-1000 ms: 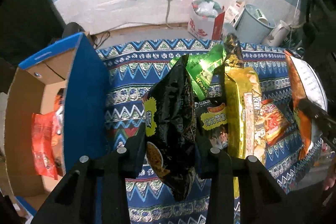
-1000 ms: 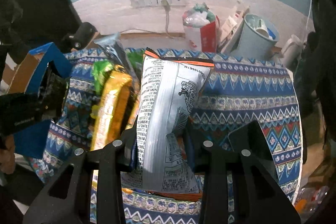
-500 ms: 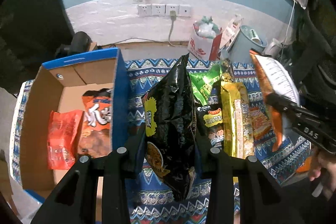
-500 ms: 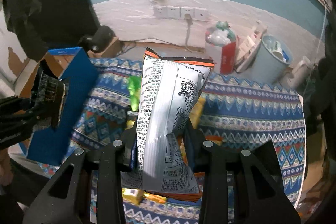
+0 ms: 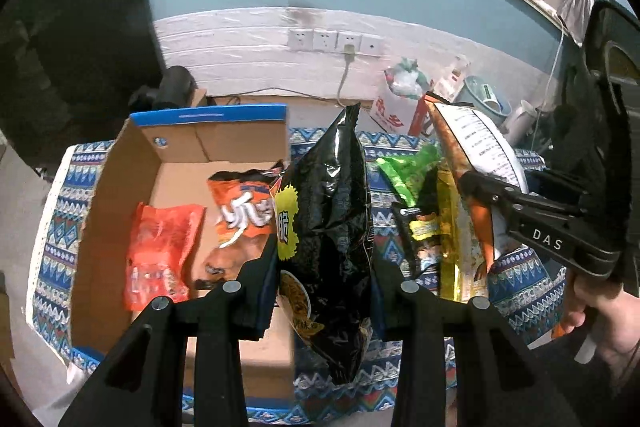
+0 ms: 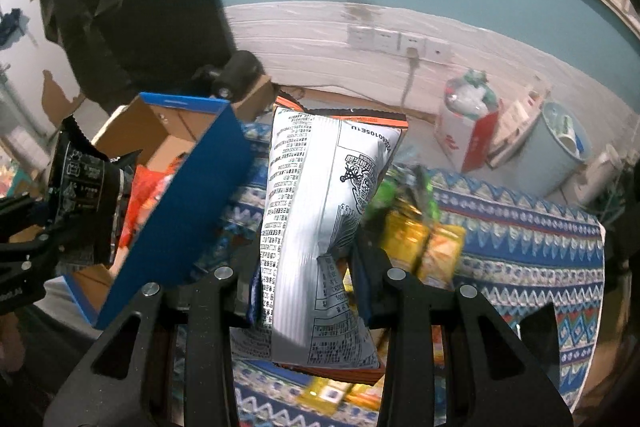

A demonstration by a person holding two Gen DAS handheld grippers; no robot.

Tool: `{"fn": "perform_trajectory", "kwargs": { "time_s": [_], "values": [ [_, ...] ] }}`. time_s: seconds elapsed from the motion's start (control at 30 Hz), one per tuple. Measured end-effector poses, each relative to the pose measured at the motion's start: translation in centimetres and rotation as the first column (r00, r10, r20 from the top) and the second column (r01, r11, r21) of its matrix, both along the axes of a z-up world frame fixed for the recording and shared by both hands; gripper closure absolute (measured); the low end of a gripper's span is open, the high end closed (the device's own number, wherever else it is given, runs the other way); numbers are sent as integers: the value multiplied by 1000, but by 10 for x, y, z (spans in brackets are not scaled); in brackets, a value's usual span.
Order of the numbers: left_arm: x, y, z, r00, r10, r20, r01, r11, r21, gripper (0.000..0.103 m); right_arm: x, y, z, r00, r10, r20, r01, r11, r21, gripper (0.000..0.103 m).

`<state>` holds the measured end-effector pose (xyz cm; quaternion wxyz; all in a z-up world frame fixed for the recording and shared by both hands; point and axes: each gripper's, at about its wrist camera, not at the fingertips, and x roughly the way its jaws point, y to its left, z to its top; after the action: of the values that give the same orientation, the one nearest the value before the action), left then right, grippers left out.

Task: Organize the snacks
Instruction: 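Carry the black bag into the box with the left tool while the right tool carries the white bag, then release the black bag in the box while the right tool releases the white bag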

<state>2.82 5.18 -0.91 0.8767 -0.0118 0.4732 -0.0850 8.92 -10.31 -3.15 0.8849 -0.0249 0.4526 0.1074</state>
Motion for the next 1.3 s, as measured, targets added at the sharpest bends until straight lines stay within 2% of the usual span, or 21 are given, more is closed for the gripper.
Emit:
{"fn": "perform_trajectory", "kwargs": {
  "time_s": [0.2,0.57,0.83,1.03,1.13,1.2,1.3],
  "values": [
    [-5,29,0,999,45,4,-45,999,-3,65,7,36,2,999,43,1,-43,999,-3,69],
    [-6,88,-13,987,164,1,-164,986,41,65,28,108,3,991,131,-4,-131,991,20,69],
    [-9,130,-35,968,247,-46,-245,968,48,65,36,159,-3,979,204,-16,-203,979,33,69],
    [-6,147,-44,951,296,-84,-291,954,66,64,35,184,-11,968,249,-31,-248,968,34,69],
    [-6,149,-45,942,326,-82,-316,942,116,52,35,189,-15,966,254,-40,-253,967,39,69],
    [-7,151,-45,940,334,-77,-323,938,122,39,37,189,-18,967,252,-48,-250,967,45,69],
    [-9,152,-42,938,340,-65,-330,935,132,35,39,190,-20,967,247,-59,-244,968,58,69]
  ]
}}
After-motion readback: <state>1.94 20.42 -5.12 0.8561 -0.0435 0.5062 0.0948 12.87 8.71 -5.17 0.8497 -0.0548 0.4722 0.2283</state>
